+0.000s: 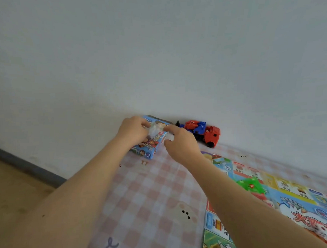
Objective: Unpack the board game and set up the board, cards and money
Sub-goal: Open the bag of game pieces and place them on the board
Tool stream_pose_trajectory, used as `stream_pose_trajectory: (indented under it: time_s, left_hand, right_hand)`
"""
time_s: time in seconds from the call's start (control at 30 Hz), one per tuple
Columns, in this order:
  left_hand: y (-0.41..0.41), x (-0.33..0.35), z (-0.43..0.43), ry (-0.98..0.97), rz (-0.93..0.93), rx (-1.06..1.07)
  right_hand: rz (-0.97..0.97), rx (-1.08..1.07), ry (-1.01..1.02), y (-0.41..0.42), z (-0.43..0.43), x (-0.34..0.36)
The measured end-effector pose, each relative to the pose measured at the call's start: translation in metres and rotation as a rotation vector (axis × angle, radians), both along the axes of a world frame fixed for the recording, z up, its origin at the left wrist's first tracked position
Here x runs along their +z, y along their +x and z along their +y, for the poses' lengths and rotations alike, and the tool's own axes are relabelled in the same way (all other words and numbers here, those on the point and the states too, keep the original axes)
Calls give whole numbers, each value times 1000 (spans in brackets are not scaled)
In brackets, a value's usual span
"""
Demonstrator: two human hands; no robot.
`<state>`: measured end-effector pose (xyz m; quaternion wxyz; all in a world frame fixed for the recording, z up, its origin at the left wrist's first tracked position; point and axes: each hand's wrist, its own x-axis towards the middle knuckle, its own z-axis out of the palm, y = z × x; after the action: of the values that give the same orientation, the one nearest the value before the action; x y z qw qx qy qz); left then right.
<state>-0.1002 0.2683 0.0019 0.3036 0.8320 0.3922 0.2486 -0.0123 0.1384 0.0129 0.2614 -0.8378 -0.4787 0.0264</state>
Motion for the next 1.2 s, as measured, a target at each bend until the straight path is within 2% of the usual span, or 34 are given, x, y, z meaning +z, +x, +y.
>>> stream_pose_trajectory:
  time_s: [0.1, 0.3, 0.53, 0.77, 1.2]
  left_hand:
    - [1, -4, 0, 173, 60, 53]
    - [4, 6, -25, 280, -74, 52]
    - [18, 14, -83, 279, -216, -124]
    - [41, 23, -162, 236, -282, -259]
    - [87, 14, -325, 134, -313, -498]
  right_hand:
    - [3, -1, -2, 1, 1, -2]
    - [-9, -37, 33, 4, -15, 5]
    - [-11, -113, 95, 12, -75, 18]
    - [62, -242, 147, 18, -145, 27]
    - [56, -479, 203, 43, -317, 27]
